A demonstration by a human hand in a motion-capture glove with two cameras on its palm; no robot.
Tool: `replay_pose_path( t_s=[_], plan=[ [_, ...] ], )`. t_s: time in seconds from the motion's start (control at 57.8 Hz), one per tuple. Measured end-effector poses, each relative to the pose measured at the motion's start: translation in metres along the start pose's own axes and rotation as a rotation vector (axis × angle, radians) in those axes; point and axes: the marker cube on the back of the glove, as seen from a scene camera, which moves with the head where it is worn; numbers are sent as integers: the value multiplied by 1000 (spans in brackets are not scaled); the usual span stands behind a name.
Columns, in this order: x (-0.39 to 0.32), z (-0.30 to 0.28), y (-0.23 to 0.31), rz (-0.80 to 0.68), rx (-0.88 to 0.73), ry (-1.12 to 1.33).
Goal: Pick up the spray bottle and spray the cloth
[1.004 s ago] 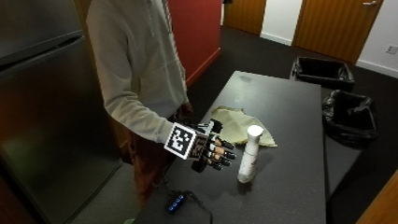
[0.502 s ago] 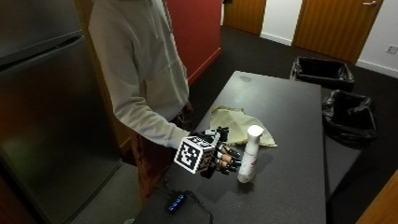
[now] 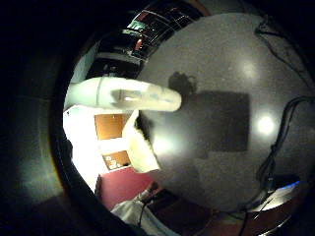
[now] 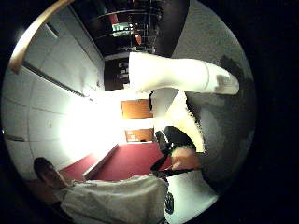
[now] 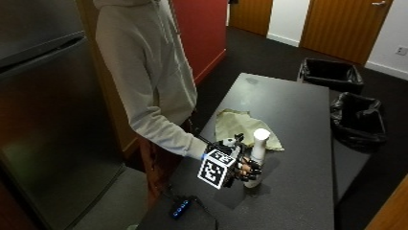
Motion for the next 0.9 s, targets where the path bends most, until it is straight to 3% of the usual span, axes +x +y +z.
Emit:
replay_pose_path(
  t_s=[0.9],
  plan=[
    [-14,66,-37,-33,-18,-203]
  ],
)
